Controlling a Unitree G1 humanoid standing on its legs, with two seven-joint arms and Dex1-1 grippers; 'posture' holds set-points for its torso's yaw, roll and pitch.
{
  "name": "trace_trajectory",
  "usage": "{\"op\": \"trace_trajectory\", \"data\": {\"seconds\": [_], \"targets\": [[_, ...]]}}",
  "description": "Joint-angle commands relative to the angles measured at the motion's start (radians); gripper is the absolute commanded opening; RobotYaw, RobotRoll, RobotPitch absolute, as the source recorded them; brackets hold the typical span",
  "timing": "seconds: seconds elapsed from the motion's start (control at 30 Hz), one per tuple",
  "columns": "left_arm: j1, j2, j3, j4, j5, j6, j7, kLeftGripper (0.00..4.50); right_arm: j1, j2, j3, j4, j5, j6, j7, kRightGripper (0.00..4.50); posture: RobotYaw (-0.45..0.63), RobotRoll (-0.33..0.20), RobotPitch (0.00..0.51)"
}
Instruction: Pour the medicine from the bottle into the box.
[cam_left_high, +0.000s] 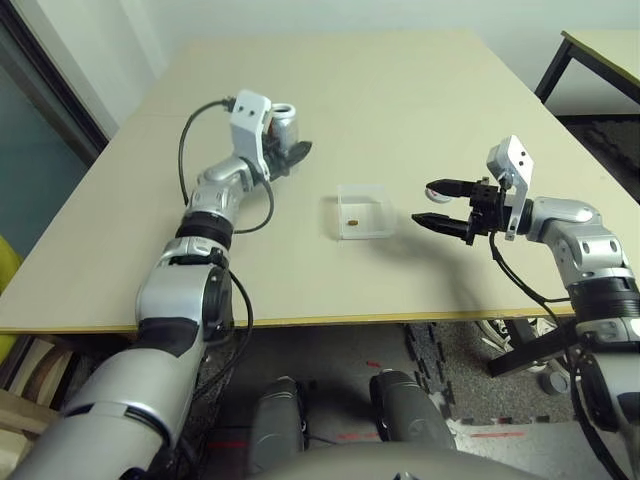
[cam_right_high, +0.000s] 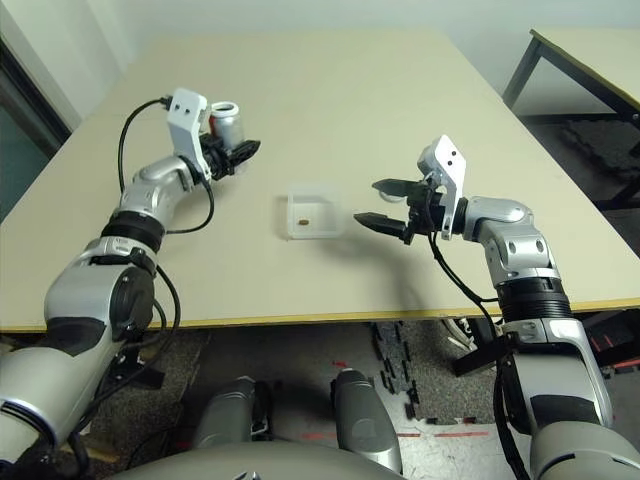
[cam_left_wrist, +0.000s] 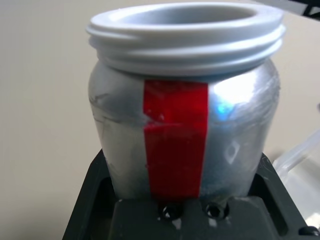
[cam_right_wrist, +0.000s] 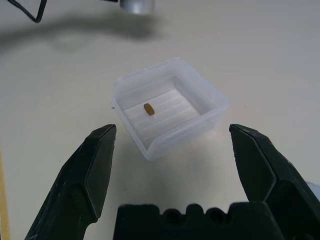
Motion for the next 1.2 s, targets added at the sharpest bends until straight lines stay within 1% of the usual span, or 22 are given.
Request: {"op": "trace_trajectory", "data": {"seconds": [0.03, 0.27, 0.6, 0.67, 1.2], "targets": [[0.037, -0.012, 0.006, -0.039, -0.027, -0.038, 0.025, 2.70, -0.016, 0.004, 0.020, 0.016, -0.012, -0.015, 0.010, 4.50, -0.23, 0.000, 0.039], [0.058, -0.009, -0.002, 0.043, -0.009, -0.133, 0.092, 2.70, -0.025, 0.002, 0.027, 0.020, -0.014, -0.019, 0.018, 4.50, -0.23, 0.000, 0.045], [0.066, 0.012, -0.012, 0.143, 0.008, -0.186, 0.152, 2.70, -0.020, -0.007, 0.025, 0.008, -0.013, -0.009, 0.022, 4.50, -0.23, 0.000, 0.052], [0.071, 0.018, -0.030, 0.153, 0.028, -0.211, 0.154, 2.70, -0.022, -0.008, 0.025, 0.009, -0.013, -0.008, 0.022, 4.50, -0.23, 0.000, 0.053], [0.118, 0.022, -0.031, 0.198, 0.033, -0.248, 0.169, 2.70, -0.038, -0.005, 0.028, 0.013, -0.014, -0.007, 0.024, 4.50, -0.23, 0.000, 0.057]]}}
